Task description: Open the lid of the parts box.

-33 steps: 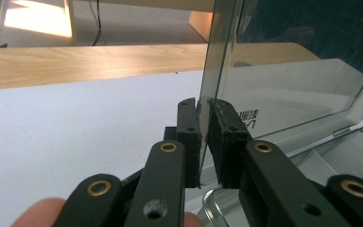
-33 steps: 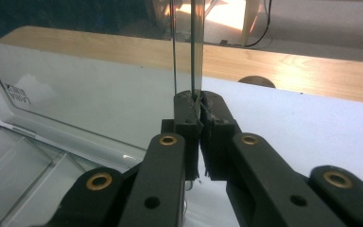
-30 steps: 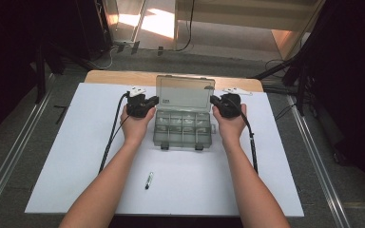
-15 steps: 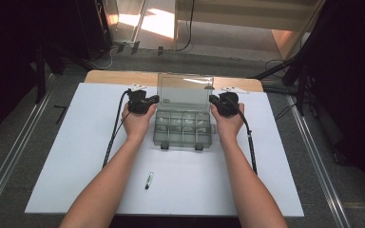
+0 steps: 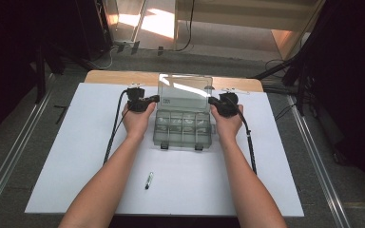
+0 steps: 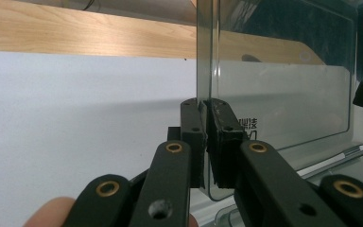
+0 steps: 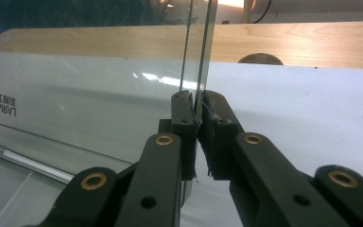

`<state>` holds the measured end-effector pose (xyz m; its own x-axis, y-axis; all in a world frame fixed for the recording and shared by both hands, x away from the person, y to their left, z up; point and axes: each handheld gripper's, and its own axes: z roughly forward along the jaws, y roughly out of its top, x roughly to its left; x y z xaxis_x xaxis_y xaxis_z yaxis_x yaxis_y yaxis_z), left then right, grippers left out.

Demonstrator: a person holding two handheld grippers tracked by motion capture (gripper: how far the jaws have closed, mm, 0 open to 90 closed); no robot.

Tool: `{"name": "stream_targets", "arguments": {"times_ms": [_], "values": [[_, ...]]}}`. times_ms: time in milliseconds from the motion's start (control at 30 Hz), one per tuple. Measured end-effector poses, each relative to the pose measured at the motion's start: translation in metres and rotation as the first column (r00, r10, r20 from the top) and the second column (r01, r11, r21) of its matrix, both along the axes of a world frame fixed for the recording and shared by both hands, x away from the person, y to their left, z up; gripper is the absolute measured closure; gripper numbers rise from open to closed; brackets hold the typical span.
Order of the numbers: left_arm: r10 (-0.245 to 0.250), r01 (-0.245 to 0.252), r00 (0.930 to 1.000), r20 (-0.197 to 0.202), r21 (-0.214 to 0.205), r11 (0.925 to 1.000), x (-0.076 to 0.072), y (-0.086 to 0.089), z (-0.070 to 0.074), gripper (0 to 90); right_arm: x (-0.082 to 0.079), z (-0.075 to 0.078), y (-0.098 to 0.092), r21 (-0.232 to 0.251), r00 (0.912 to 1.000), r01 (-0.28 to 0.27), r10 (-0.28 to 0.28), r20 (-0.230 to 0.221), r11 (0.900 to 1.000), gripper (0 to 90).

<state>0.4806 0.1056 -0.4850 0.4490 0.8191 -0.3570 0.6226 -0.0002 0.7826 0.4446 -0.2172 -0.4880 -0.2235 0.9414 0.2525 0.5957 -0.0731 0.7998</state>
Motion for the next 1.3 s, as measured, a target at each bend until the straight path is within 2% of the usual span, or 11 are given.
{"name": "stream_targets", "arguments": {"times_ms": [200,333,567,967,1067,1133,1200,1233,1300], "values": [[0.013,-0.014,0.9993,-0.035,-0.032,0.9994,0.004,0.001,-0.003,85.6,0.002,-0.004,-0.001,0.017,0.9999,-0.005,0.005,-0.011,0.9998,84.8],[0.012,-0.014,0.9991,-0.041,-0.044,0.9989,0.004,0.002,-0.004,85.5,0.003,-0.005,-0.001,0.012,0.9999,-0.006,0.006,-0.011,0.9999,84.7],[0.022,-0.025,0.998,-0.06,-0.056,0.9981,0.006,0.002,-0.006,85.1,0.006,-0.009,-0.003,0.032,0.9997,-0.014,0.014,-0.021,0.9994,83.8],[0.025,-0.028,0.9976,-0.065,-0.042,0.9987,0.008,0.002,-0.011,84.7,0.011,-0.014,-0.002,0.016,0.9988,-0.028,0.028,-0.039,0.9995,81.1],[0.012,-0.014,0.9987,-0.05,-0.03,0.9995,0.007,0.003,-0.009,84.7,0.012,-0.014,-0.003,0.003,0.9982,-0.05,0.05,-0.033,0.9988,76.2],[0.006,-0.007,0.9993,-0.036,-0.033,0.9994,0.006,0.004,-0.006,85.3,0.011,-0.01,-0.005,0.003,0.9986,-0.051,0.051,-0.011,0.9987,70.9],[-0.012,0.01,0.9994,-0.032,-0.053,0.9986,0.005,0.006,-0.003,81.2,0.009,-0.004,-0.008,0.023,0.9982,-0.06,0.06,0.006,0.998,65.0],[-0.019,0.018,0.9993,-0.031,-0.054,0.9984,0.005,0.007,-0.002,79.9,0.007,-0.001,-0.01,0.024,0.998,-0.061,0.061,0.015,0.9979,60.2],[-0.035,0.034,0.9991,-0.024,-0.05,0.9982,0.003,0.007,0.0,75.9,0.003,0.002,-0.012,0.021,0.9969,-0.072,0.071,0.034,0.9972,56.9]]}}
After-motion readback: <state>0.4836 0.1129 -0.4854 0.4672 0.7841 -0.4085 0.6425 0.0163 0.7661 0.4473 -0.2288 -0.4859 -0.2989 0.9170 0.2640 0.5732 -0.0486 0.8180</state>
